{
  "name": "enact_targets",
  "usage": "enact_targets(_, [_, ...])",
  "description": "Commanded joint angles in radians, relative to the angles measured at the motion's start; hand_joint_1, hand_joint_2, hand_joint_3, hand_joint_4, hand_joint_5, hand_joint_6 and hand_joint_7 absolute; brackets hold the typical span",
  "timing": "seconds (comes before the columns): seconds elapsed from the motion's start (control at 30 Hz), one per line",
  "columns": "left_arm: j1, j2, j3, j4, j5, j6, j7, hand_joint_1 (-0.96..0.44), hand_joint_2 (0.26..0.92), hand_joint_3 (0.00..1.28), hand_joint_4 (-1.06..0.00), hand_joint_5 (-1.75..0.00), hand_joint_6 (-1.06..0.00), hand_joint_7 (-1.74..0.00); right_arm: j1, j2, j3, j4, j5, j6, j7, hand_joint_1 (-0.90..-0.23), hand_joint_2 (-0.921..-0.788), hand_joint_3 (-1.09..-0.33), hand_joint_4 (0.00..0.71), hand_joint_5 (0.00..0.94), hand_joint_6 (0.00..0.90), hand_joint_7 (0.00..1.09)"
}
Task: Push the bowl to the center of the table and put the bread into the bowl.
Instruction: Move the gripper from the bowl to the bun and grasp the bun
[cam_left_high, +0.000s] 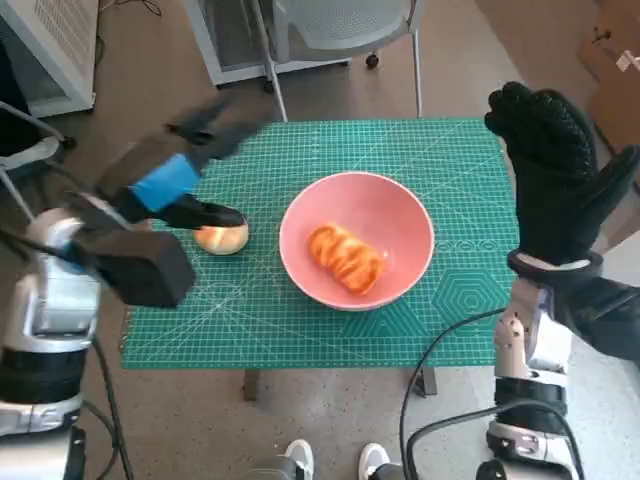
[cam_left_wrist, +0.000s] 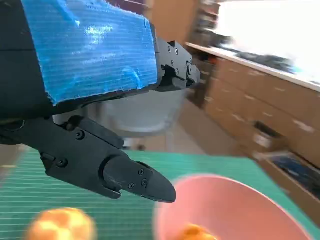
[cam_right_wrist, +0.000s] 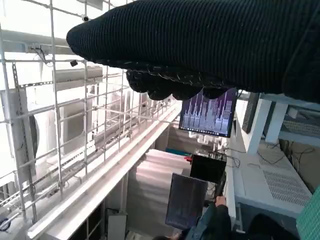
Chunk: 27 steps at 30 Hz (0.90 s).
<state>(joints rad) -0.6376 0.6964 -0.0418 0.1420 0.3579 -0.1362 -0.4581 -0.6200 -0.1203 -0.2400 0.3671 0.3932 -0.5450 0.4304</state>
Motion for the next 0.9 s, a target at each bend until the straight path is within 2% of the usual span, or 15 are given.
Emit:
enact_targets(0.03, [0.025,0.032,0.0,0.026,0.022,0.054,-0.012,-0.44,0.78,0.0,-0.02,0.0,-0.25,-0.03,0.019,-0.008,-0.003,0.005,0.008,0.019,0.005,-0.578,-0.921,-0.581,0.39,0.0,0.447,0.01])
enact_targets(0.23, [0.028,0.037,-0.021,0.063,0.041,0.096,-0.024,-0.38,0.762,0.0,0.0,0.0,-0.25,-0.02,0.01,-0.01,-0.002,0.011,0.008,0.027,0.007,-0.578,-0.921,-0.581,0.389,0.0,0.448,0.01])
enact_targets(0.9, [-0.052,-0.008,-0.162,0.308,0.112,0.072,-0.014,-0.32,0.739,0.0,0.0,0.0,-0.24,-0.01,-0.002,-0.021,0.003,0.014,0.01,0.05,0.019,-0.577,-0.921,-0.582,0.39,0.0,0.452,0.01])
